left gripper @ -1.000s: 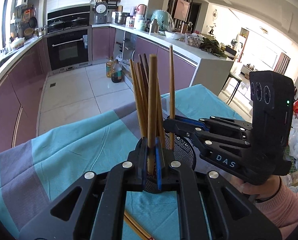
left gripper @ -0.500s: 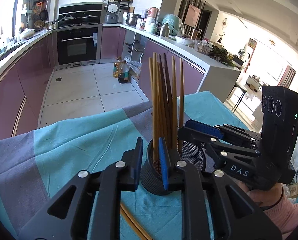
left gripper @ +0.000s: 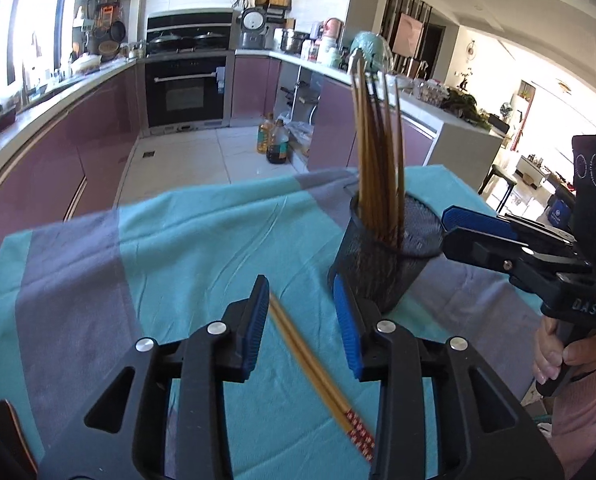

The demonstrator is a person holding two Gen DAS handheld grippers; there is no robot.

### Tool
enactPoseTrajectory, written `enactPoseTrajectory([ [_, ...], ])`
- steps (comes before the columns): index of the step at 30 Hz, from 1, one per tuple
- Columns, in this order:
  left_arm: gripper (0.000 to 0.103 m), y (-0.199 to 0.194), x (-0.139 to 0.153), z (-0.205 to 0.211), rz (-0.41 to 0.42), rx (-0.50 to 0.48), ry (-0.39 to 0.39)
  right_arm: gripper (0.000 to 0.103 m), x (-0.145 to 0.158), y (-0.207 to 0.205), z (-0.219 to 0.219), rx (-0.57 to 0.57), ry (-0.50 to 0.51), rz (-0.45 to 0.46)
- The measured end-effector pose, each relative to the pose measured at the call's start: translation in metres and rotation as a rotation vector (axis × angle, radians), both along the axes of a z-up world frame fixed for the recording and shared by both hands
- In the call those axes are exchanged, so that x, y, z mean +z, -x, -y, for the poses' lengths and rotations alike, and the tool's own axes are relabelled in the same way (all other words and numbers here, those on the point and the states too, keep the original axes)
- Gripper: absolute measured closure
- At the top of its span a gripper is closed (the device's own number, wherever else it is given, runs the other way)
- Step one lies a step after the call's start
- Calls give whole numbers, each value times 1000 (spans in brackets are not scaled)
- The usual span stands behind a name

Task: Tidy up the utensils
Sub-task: 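Move the open right gripper back over the remaining two chopsticks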

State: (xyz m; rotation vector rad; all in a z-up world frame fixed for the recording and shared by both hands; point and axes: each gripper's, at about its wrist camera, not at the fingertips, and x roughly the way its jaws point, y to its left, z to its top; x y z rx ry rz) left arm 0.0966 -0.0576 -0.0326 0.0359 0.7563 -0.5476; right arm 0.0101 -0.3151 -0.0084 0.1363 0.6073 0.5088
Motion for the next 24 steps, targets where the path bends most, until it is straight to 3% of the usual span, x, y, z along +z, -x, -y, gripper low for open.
enactPoseTrajectory([
  [7, 69, 15, -42, -21, -62, 45, -42, 67, -48, -3, -35, 72, 43, -154],
  [12, 69, 17, -55, -26, -90, 75, -39, 67, -67, -4, -54, 89, 84, -207],
  [24, 68, 22, -63, -22, -116, 88, -45, 68, -83, -4, -73, 80, 173, -242],
])
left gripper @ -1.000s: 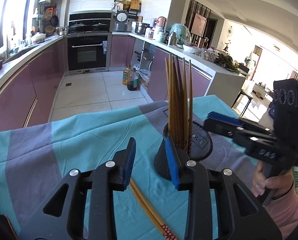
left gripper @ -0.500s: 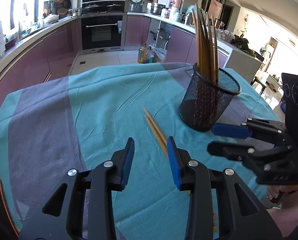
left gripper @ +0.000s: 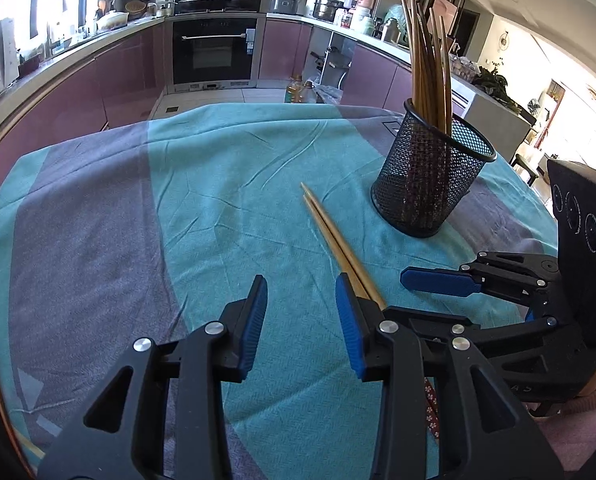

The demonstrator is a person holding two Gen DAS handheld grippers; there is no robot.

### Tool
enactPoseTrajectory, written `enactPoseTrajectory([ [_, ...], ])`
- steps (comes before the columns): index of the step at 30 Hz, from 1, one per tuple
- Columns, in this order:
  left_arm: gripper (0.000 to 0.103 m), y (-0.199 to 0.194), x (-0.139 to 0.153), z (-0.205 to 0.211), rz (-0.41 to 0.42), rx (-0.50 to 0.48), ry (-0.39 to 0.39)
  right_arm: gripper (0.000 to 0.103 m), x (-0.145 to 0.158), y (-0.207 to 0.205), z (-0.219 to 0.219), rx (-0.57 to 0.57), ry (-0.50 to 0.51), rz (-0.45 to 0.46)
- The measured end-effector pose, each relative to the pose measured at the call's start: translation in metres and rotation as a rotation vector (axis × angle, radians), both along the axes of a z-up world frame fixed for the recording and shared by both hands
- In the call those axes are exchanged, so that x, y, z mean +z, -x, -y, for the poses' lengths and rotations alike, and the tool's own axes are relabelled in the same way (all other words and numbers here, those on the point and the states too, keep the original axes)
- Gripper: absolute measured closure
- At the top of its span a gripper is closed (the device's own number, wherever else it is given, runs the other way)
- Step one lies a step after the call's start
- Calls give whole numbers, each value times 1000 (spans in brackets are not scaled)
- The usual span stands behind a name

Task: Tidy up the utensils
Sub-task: 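Move the open right gripper back over the remaining two chopsticks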

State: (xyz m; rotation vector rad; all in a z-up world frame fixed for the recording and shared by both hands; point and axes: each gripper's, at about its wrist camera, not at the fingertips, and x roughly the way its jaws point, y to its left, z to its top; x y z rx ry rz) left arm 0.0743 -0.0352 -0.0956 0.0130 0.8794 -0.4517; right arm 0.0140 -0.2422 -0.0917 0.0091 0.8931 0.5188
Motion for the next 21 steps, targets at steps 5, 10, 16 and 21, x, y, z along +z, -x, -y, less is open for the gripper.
enactPoseTrajectory([
  [5, 68, 2, -2, 3, 0, -6, -2, 68, 0, 1, -3, -6, 38, 10],
  [10, 67, 3, -5, 9, -7, -22, -8, 69, 0, 2, 8, -27, 34, -5],
  [16, 67, 3, -9, 23, -17, -66, -16, 69, 0, 3, 20, -41, 30, -19],
  [21, 67, 2, -16, 38, -32, -103, -42, 69, -1, 1, 22, -42, 24, -24],
])
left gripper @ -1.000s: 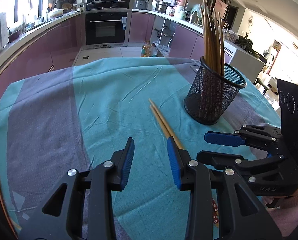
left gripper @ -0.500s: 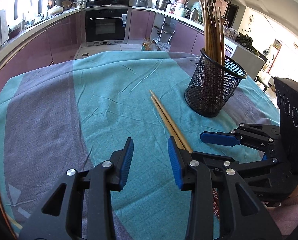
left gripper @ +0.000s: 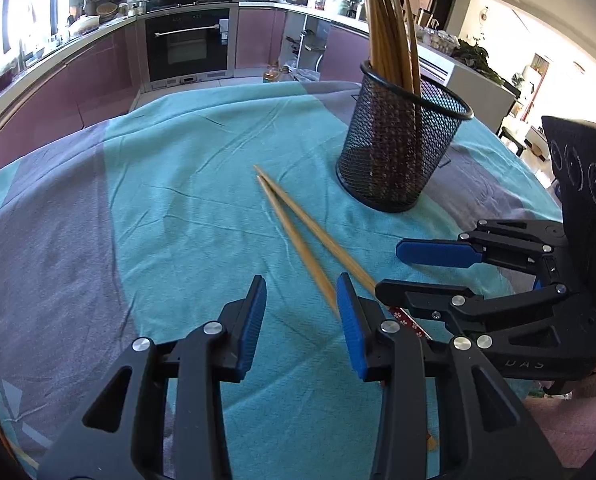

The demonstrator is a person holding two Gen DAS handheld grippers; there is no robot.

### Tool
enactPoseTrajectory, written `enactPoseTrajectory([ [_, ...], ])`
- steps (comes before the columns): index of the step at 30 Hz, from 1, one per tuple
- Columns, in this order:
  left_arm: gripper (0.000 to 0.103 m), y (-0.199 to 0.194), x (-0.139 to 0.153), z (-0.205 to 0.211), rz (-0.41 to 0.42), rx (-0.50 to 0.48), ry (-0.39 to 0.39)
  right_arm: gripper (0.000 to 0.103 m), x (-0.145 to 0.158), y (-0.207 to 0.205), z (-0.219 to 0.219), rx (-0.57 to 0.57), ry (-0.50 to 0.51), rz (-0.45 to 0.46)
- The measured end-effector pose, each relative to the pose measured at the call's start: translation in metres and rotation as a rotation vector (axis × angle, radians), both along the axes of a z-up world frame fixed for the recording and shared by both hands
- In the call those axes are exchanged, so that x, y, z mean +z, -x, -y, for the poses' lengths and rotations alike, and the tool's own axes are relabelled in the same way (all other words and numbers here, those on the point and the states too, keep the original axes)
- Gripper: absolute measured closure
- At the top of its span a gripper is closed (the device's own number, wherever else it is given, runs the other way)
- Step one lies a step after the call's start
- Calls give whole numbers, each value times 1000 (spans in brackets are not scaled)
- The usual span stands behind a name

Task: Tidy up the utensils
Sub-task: 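Move the open right gripper back over the remaining two chopsticks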

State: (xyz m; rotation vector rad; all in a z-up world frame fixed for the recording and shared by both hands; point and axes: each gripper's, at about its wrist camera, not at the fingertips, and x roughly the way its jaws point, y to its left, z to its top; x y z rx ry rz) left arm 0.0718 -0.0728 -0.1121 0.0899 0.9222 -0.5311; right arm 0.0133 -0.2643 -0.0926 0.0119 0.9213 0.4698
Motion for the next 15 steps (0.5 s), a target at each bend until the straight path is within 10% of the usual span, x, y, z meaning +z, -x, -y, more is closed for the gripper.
enactPoseTrajectory([
  [15, 84, -14, -11, 4, -12, 6, -37, 68, 1, -6, -7, 16, 21, 10],
])
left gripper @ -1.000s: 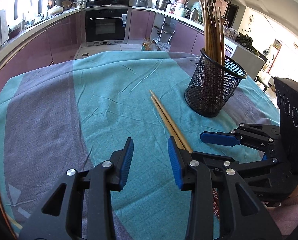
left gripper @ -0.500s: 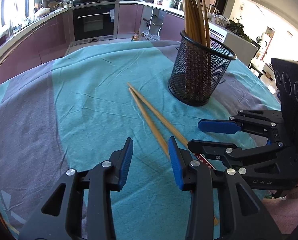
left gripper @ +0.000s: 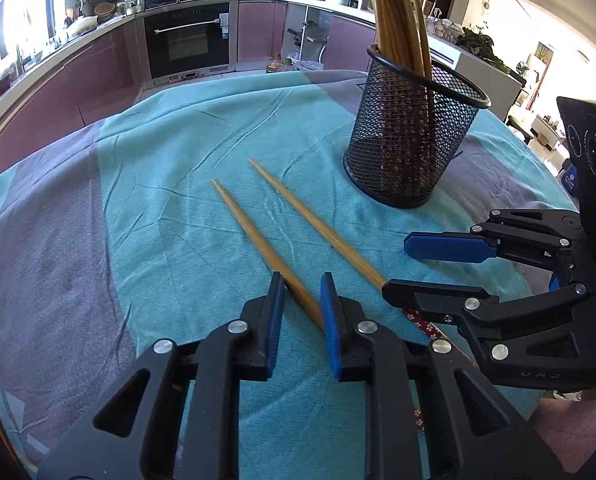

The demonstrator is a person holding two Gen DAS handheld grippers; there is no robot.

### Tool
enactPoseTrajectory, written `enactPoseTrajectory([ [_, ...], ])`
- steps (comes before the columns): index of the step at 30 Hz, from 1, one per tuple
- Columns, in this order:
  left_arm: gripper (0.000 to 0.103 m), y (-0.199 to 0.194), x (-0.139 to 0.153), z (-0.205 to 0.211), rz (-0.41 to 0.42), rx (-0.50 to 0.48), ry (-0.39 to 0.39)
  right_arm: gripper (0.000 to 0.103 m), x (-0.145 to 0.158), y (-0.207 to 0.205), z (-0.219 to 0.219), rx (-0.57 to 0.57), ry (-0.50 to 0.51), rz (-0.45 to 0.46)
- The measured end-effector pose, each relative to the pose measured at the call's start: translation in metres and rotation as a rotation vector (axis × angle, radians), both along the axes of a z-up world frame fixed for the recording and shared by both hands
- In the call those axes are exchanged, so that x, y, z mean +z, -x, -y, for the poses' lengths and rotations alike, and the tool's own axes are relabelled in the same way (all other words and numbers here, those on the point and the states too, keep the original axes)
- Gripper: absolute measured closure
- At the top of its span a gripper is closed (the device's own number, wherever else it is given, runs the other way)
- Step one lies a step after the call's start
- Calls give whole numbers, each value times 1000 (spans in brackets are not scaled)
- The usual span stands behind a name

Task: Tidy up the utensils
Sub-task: 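Move the open right gripper back over the remaining two chopsticks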

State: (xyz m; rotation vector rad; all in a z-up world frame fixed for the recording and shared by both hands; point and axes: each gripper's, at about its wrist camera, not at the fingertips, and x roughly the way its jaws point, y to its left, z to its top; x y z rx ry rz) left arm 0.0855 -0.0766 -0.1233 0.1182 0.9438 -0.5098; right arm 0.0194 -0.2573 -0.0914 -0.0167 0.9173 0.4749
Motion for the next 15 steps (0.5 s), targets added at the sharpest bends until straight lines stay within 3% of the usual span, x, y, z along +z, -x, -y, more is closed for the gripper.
enactPoseTrajectory([
  [11, 82, -16, 0, -7, -4, 45, -12, 69, -2, -20, -20, 18, 44, 31],
  [15, 82, -21, 0, -7, -7, 53, -4, 76, -2, -24, -23, 12, 61, 39],
])
